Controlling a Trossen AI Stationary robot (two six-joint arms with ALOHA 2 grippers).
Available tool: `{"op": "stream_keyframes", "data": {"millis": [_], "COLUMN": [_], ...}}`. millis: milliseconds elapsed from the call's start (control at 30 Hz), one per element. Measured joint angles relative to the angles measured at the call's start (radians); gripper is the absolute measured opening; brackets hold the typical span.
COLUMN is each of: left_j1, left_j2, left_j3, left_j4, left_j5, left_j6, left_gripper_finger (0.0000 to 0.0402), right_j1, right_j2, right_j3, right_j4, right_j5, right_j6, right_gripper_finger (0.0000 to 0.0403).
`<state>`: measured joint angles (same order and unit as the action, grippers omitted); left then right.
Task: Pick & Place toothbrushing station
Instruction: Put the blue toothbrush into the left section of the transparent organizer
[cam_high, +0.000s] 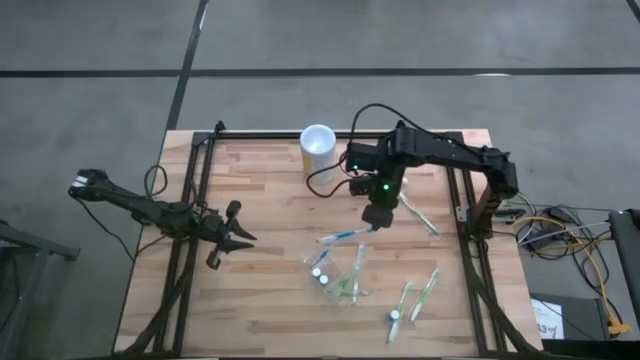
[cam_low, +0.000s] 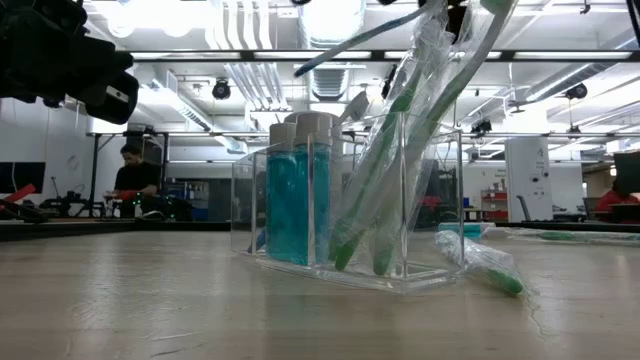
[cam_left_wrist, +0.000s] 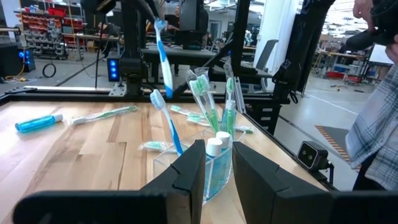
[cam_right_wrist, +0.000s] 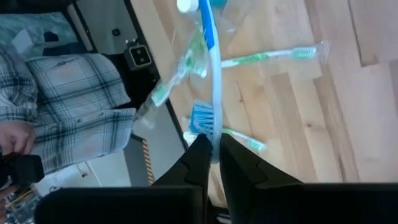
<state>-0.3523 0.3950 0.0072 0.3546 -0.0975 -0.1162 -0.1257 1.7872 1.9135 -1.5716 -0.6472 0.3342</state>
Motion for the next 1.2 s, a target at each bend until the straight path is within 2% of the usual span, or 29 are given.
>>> {"op": "stream_keyframes", "data": {"millis": [233, 667, 1200], "left_j1": [0.0, 0.0, 0.0], "left_j2": [0.0, 0.0, 0.0], "left_j3": [0.0, 0.0, 0.0], "left_j4": [0.0, 0.0, 0.0], "left_j5": [0.0, 0.0, 0.0], "left_j6": [0.0, 0.0, 0.0], "left_gripper_finger": [0.0085, 0.0085, 0.0085], "right_j1": [-0.001, 0.027, 0.029], "right_j2": [0.076, 0.082, 0.065], "right_j3": [0.045, -0.012, -0.012], "right_j4": [0.001, 0.001, 0.016], "right_j5": [-0.011, -0.044, 0.02], "right_j6": [-0.004, 0.022, 0.021], "right_gripper_finger": [0.0023, 0.0023, 0.0023]}}
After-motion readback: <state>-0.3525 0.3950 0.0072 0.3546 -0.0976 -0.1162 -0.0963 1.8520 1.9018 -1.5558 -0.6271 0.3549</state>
